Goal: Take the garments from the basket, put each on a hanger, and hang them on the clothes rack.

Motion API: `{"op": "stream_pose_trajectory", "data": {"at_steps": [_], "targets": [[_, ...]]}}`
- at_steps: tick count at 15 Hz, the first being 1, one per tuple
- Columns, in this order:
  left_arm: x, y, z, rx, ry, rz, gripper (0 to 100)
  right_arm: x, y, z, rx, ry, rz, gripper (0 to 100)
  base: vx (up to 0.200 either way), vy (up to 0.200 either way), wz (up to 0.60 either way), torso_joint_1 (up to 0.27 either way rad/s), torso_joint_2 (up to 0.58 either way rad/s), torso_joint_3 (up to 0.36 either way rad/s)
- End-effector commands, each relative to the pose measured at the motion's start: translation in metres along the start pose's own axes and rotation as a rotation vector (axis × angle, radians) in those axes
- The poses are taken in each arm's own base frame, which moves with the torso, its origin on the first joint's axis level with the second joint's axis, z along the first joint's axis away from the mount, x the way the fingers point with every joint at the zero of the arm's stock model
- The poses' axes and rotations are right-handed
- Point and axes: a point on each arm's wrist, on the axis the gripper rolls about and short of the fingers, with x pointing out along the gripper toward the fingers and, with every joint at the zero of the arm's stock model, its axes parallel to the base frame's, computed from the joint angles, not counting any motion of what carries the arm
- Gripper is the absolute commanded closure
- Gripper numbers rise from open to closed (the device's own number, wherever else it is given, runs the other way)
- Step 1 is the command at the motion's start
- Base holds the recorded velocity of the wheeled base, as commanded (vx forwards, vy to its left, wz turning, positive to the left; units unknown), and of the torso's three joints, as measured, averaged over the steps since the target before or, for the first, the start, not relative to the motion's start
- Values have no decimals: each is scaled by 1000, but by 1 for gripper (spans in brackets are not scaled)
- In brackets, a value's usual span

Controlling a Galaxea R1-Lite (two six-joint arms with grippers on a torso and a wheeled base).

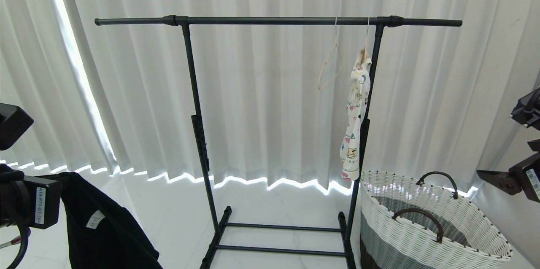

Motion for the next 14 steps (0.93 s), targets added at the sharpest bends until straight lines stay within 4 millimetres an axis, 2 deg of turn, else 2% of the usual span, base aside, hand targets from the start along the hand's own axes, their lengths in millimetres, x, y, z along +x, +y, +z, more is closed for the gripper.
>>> {"op": "stream_pose_trajectory", "data": {"at_steps": [1, 14], "targets": [[0, 0, 0, -1, 1, 2, 100, 0, -1, 0, 3, 0, -5, 0, 0, 0, 0, 183, -461, -290], [-8, -1, -5, 13, -22, -1, 100, 0, -3, 1, 12, -11, -21, 0, 0, 0, 0, 204, -483, -280]]}}
